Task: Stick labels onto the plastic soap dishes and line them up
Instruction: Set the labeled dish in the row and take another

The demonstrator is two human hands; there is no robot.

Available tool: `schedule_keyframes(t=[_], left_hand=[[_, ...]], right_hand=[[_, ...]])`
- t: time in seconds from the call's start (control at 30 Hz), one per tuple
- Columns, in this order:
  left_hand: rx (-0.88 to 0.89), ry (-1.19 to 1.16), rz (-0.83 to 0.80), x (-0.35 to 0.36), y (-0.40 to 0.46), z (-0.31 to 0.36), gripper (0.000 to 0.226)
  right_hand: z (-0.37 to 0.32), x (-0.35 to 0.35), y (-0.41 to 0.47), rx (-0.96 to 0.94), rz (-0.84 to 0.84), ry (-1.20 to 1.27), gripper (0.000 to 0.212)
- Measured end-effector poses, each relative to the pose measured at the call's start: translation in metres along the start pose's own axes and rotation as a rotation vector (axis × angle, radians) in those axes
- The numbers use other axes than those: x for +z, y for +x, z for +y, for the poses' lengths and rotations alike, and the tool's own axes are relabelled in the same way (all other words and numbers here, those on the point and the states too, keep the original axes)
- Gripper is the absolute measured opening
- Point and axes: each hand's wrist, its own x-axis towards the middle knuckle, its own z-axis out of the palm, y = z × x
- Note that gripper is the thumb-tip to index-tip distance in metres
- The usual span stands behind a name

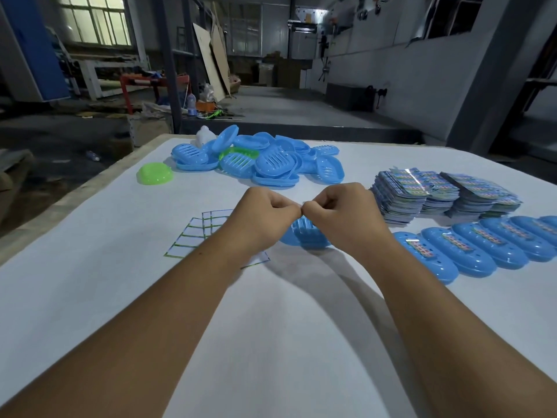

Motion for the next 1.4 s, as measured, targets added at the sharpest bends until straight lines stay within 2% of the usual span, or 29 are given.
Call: schedule_keyframes(t=[0.37, 0.57, 0.77, 0.9, 1.1, 1.27, 1.4], left_hand=[[-0.016, -0.026, 0.097, -0.006, 0.004, -0.005, 0.023], [-0.028, -0.059, 0.144, -0.006, 0.006, -0.006, 0.025], [-0.014, -0.062, 0.105, -0.004, 0.007, -0.008, 0.026], [-0.030, -0.054, 0.088, -0.003, 0.010, -0.012, 0.029], [-0.057, -0.051, 0.080, 0.008, 0.012, -0.020, 0.022], [-0.054, 0.169, 0.121, 0.016, 0.015, -0.024, 0.022], [-0.070, 0.227, 0.120, 0.017, 0.015, -0.023, 0.023]], right_hand=[[0.004, 0.002, -0.002, -0.149, -0.132, 0.026, 0.033], [0.013, -0.005, 0.009, 0.030, 0.000, 0.015, 0.032], [0.012, -0.006, 0.007, 0.088, -0.067, 0.111, 0.024], [0.015, -0.009, 0.011, 0.164, -0.053, 0.116, 0.028], [0.021, -0.010, 0.011, 0.218, -0.113, 0.077, 0.039], [0.026, -0.007, 0.010, 0.231, -0.134, -0.037, 0.042], [0.026, -0.005, 0.010, 0.231, -0.130, -0.070, 0.037]])
